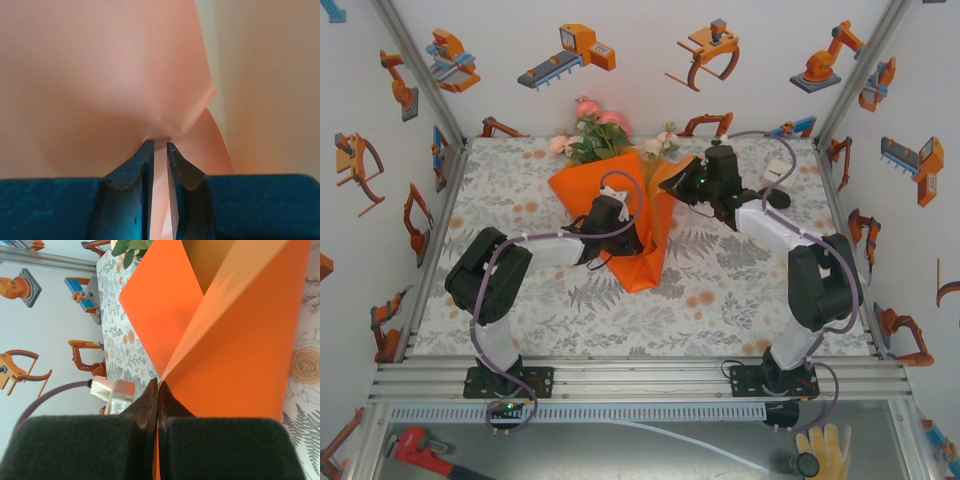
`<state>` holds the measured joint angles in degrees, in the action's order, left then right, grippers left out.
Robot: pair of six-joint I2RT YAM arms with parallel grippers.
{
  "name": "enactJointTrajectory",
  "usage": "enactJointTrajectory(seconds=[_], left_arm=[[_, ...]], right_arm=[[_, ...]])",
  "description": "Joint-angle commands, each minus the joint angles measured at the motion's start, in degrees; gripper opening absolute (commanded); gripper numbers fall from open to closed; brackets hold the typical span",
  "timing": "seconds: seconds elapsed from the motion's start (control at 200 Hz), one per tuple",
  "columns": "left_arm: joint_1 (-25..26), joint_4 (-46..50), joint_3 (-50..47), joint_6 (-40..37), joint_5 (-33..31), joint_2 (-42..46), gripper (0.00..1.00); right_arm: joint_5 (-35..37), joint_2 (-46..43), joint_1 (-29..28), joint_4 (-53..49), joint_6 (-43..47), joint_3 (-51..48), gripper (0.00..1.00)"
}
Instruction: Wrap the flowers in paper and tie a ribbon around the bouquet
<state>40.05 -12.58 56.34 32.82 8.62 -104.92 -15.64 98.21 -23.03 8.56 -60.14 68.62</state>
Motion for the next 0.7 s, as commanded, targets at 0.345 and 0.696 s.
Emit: enactJointTrajectory(seconds=[0.345,0.696], left_arm=[[0.1,-3.0,-2.0,0.1,-1.2,2.7,0.30],[0.1,1.4,-4.5,-0.7,-2.9,13.2,0.40]], right_arm=[[-3.0,11.2,-4.2,5.0,-2.0,6.0,0.02],[-2.9,16.5,-5.2,5.2,-1.6,9.4,0.04]])
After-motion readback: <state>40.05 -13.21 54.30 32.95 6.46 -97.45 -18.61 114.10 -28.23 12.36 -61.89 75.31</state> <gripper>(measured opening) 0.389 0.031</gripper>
